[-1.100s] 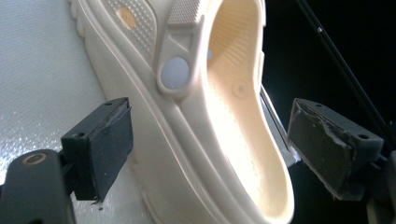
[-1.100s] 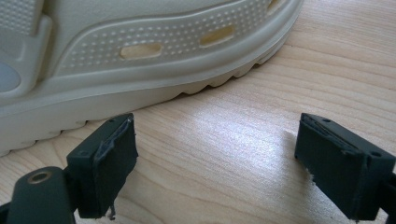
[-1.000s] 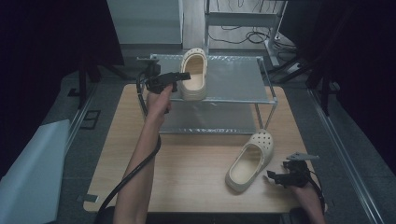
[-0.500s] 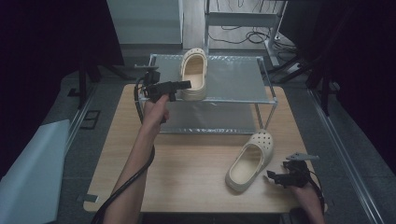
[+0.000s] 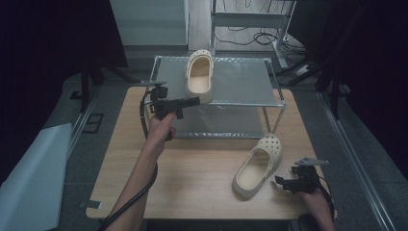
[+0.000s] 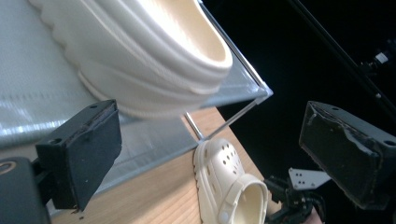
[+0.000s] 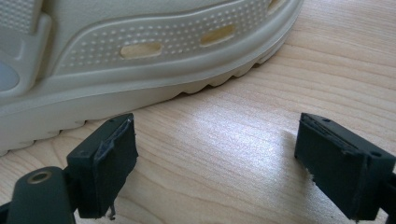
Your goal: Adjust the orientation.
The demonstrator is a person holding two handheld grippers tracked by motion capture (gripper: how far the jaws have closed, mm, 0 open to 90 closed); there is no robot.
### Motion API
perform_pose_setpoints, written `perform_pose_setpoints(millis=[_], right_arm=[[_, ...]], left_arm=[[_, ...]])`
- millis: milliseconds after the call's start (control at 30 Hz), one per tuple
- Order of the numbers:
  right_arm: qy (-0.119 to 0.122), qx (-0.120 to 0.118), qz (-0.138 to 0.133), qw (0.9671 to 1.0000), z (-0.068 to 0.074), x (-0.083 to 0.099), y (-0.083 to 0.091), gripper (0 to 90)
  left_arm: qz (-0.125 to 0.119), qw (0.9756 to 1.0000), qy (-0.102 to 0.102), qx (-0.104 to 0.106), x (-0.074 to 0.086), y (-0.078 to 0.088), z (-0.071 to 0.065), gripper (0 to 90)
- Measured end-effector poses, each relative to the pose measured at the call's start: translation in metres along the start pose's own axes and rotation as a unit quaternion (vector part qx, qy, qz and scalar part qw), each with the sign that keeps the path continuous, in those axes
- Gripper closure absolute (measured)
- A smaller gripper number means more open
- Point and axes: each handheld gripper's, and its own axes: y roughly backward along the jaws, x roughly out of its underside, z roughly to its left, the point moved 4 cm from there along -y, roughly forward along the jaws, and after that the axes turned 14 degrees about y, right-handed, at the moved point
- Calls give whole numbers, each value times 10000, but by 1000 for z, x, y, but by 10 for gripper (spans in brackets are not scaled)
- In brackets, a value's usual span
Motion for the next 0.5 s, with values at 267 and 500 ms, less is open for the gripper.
perform_pose_setpoints(millis=[267, 500], right_arm=[[21, 5, 5, 10000, 0, 0, 0, 124], [22, 3, 13, 10000, 1, 0, 0, 123]], left_arm=[[116, 9992, -368, -83, 22, 3, 1, 58], [271, 9976, -606, -218, 45, 1, 14, 55]])
